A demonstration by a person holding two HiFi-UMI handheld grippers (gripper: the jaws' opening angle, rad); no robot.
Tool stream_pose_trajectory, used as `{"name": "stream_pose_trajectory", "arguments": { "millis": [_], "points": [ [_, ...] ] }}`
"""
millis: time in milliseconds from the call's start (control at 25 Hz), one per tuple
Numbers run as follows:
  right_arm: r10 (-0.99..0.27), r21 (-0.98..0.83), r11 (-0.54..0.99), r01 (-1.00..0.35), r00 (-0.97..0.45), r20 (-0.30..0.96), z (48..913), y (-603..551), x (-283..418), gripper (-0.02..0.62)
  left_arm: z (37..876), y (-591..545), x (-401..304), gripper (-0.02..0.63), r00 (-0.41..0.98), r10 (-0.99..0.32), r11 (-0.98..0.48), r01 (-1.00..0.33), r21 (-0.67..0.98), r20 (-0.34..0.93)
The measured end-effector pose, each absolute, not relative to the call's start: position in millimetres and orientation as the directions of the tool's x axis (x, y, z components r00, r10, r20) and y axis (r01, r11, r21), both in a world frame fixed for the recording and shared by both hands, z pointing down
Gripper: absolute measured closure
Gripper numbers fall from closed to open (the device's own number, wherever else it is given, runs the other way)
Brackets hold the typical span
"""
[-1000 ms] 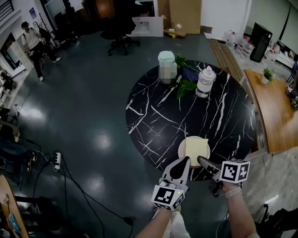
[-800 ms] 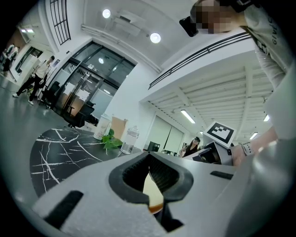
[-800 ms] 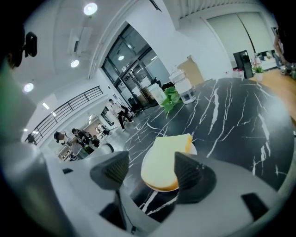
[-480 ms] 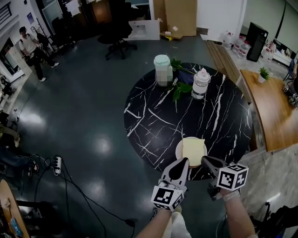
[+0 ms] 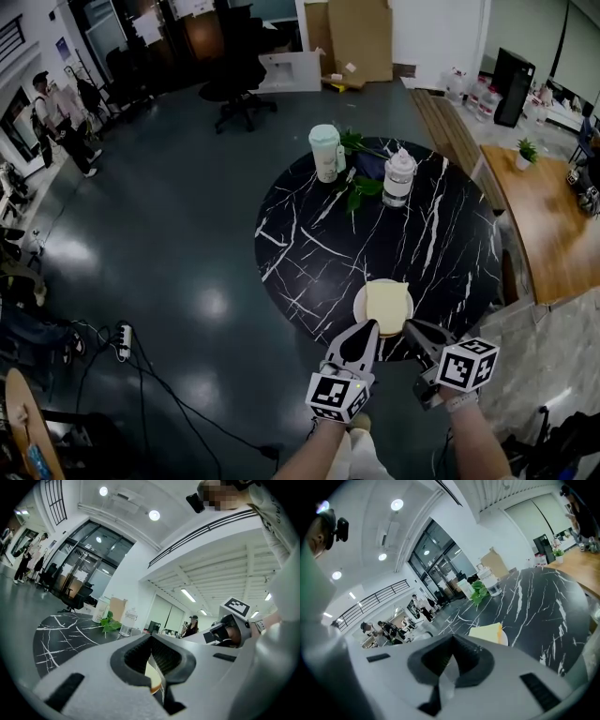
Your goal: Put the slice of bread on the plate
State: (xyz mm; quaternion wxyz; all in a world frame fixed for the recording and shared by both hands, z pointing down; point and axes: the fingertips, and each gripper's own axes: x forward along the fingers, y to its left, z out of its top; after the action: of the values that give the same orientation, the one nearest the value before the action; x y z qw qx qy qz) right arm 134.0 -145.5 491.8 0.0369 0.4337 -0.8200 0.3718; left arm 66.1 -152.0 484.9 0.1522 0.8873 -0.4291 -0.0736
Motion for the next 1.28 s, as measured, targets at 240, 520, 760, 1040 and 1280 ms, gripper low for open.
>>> {"name": "stream_pose_trajectory", "arguments": {
  "millis": [240,520,760,1040,1280],
  "points": [
    [-0.69,-0.562,0.375,-0.737,-0.627,0.361,480.5,-126.5,128.2,0.584,472.5,-143.7,58.4,0.6,0.622,-0.783,-0.586,-0.744,0.32,0.015],
    [-0.713,-0.546,0.395,-0.739,-0.621,0.326,456.7,-120.2,128.5,0.584,449.9,-140.5,55.5,0.599,0.613,-0.79,-0.581,-0.752,0.313,0.007],
    [-0.722,-0.538,0.412,-0.735,-0.624,0.299,438.9,-114.5,124.9,0.584,434.4,-134.9,54.2,0.6,0.612,-0.791,-0.583,-0.752,0.307,-0.003],
    [-0.742,-0.508,0.437,-0.743,-0.617,0.264,421.8,-109.8,125.8,0.584,422.8,-130.3,62.0,0.599,0.613,-0.79,-0.585,-0.742,0.328,-0.02],
    [-0.737,-0.491,0.457,-0.742,-0.625,0.258,421.0,-106.3,119.1,0.584,420.1,-127.5,62.3,0.599,0.612,-0.791,-0.584,-0.741,0.333,-0.025]
  ]
}}
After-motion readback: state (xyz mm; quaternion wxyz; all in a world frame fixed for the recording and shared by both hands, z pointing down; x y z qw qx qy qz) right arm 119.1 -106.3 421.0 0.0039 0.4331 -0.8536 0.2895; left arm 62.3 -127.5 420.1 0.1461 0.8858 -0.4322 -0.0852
